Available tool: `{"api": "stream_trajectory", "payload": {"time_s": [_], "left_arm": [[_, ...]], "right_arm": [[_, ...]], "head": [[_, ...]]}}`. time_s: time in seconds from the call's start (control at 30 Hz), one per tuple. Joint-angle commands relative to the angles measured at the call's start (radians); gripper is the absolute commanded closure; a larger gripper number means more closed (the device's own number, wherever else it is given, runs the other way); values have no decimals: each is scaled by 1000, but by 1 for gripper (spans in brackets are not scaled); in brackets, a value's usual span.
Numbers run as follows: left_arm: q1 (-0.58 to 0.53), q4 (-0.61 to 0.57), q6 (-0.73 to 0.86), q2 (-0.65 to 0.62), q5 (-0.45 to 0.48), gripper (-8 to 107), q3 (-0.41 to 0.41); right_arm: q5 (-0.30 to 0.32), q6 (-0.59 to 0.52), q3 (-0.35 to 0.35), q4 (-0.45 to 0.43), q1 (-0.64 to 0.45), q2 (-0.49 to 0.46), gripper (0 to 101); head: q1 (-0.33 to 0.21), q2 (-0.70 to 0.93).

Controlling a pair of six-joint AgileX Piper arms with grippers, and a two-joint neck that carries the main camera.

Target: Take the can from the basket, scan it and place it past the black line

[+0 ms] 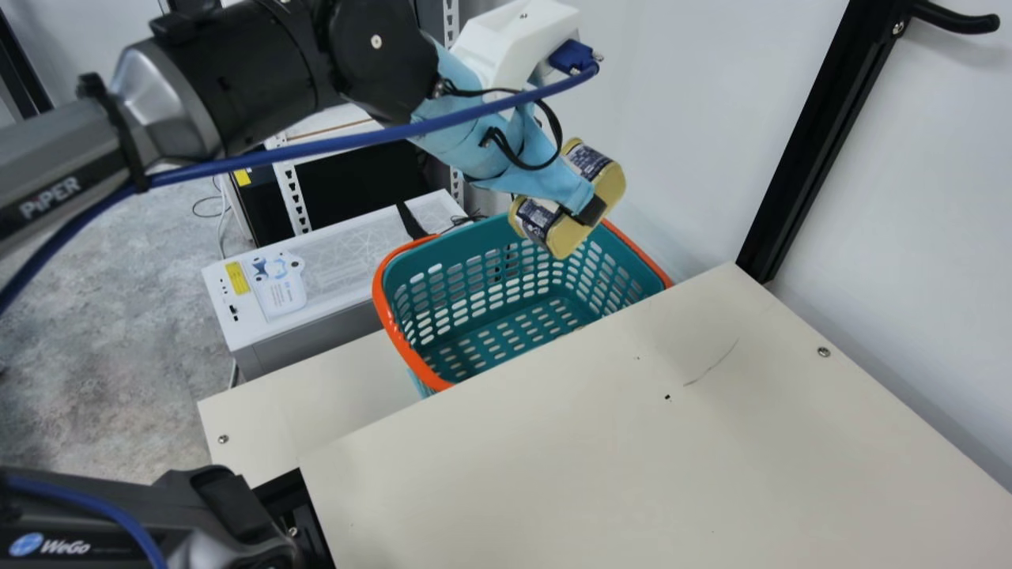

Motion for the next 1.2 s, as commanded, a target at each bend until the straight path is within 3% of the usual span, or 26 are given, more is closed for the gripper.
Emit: {"api": "stream_trajectory", "payload": {"time_s": [0.0, 1.17], "left_arm": [[-5, -19, -6, -8, 22, 89, -4], [57, -308, -185, -50, 287, 89, -94]], "right_arm": [[0, 0, 0, 0, 0, 0, 0], [0, 0, 0, 0, 0, 0, 0]], "head": [[-14, 204], [-15, 199]]}}
